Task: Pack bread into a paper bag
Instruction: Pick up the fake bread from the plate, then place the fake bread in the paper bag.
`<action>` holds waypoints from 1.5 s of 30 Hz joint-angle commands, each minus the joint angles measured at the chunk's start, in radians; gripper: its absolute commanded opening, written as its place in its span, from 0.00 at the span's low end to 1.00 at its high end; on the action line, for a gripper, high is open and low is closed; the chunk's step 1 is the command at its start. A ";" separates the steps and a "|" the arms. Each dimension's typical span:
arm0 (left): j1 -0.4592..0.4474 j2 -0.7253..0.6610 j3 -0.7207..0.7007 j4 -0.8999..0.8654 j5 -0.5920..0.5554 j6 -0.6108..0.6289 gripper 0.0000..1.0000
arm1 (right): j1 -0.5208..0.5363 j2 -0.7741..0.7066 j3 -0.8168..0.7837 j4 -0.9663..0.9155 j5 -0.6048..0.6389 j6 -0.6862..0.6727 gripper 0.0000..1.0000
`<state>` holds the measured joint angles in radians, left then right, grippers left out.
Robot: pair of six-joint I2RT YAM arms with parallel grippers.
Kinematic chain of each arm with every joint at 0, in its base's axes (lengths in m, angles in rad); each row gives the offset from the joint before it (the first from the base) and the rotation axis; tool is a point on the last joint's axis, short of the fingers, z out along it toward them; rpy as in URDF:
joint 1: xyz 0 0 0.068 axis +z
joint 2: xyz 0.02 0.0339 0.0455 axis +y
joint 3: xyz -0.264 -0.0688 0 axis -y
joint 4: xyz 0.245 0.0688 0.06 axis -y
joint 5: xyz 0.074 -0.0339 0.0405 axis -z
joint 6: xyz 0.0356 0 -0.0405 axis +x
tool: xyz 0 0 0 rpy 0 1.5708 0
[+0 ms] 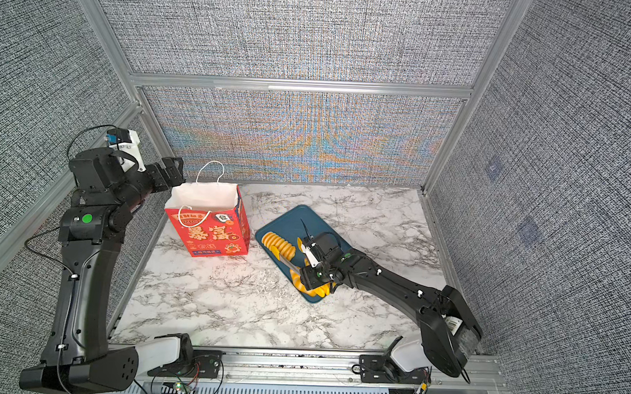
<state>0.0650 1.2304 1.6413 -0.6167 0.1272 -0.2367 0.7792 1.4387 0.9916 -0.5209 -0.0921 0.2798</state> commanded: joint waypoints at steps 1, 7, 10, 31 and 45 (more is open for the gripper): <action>-0.001 0.000 0.001 0.006 0.002 0.004 1.00 | 0.000 0.008 -0.005 0.049 -0.037 -0.001 0.67; -0.001 0.001 0.000 0.007 0.003 0.004 1.00 | 0.000 0.027 -0.006 0.068 -0.049 0.001 0.64; -0.001 0.000 0.001 0.006 0.002 0.004 1.00 | 0.000 0.031 -0.001 0.070 -0.048 0.001 0.53; -0.001 0.005 0.011 0.008 0.000 -0.002 1.00 | -0.124 -0.120 0.130 0.107 0.045 -0.008 0.26; -0.001 0.013 0.006 0.011 0.002 -0.010 1.00 | -0.136 -0.077 0.342 0.269 -0.152 -0.071 0.26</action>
<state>0.0650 1.2407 1.6455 -0.6167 0.1307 -0.2443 0.6373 1.3418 1.3033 -0.3550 -0.1555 0.2348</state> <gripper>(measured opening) 0.998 0.372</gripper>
